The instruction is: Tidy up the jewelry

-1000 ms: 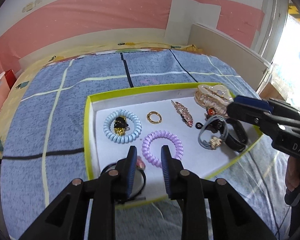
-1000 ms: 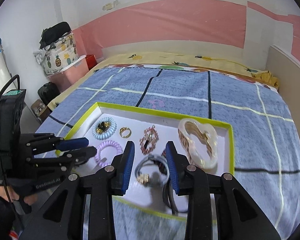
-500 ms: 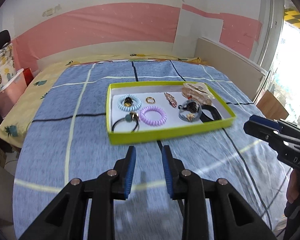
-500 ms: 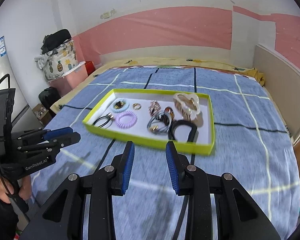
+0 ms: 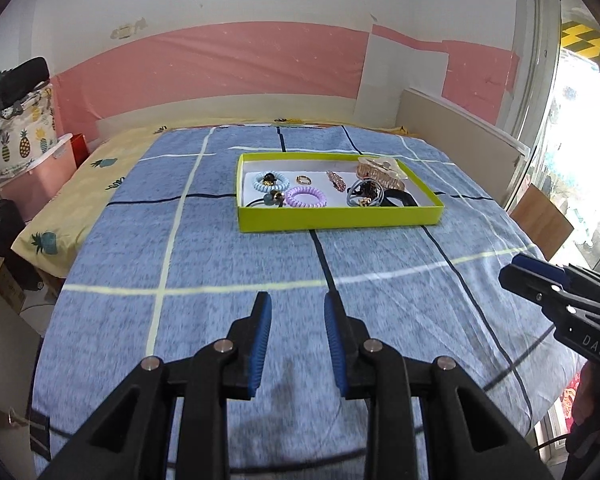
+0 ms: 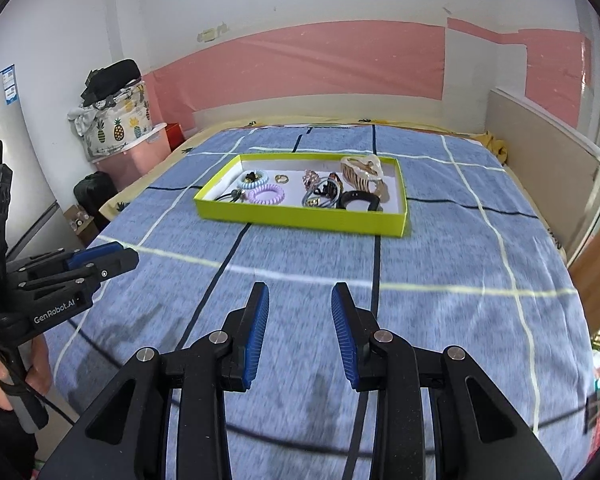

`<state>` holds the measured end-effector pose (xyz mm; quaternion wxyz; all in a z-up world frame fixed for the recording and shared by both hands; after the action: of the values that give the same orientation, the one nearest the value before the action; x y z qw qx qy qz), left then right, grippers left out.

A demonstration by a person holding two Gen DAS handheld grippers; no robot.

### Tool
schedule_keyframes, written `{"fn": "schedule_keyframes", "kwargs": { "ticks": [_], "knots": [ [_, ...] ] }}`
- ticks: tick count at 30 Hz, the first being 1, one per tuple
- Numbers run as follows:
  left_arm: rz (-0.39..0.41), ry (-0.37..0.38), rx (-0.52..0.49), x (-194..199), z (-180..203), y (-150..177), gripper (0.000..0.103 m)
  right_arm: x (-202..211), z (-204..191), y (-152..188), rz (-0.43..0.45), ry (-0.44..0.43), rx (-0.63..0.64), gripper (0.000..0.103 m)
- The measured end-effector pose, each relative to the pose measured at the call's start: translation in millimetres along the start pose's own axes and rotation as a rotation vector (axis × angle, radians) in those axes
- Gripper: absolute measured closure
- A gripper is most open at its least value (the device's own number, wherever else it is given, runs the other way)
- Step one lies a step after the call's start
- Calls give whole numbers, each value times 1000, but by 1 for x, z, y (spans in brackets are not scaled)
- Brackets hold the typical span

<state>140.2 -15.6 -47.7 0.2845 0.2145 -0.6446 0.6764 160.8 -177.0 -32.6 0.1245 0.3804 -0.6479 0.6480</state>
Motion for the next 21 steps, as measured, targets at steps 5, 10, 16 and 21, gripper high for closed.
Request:
{"fn": "schedule_keyframes", "kwargs": {
  "ticks": [5, 10, 16, 21],
  "knots": [
    [-25, 16, 10, 2, 2, 14, 74, 9, -1, 10, 5, 30, 26, 69],
    [-32, 19, 16, 3, 1, 19, 74, 11, 4, 14, 3, 51, 29, 69],
    [-13, 6, 9, 8, 1, 16, 74, 10, 6, 13, -1, 57, 23, 69],
    [-7, 2, 8, 10, 1, 14, 74, 7, 6, 13, -8, 57, 27, 69]
  ]
}}
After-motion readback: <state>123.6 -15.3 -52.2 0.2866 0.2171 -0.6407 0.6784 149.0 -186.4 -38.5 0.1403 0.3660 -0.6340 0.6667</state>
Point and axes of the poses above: each gripper's, at about its wrist camera, not at the fingertips, and x roughly against the way its jaws point, z to its right, y to its underside, the point moved 9 cm from there along -x, roughly the way its jaws point, and after that the axes turned 2 degrees about -x, right-handed, at the moved point
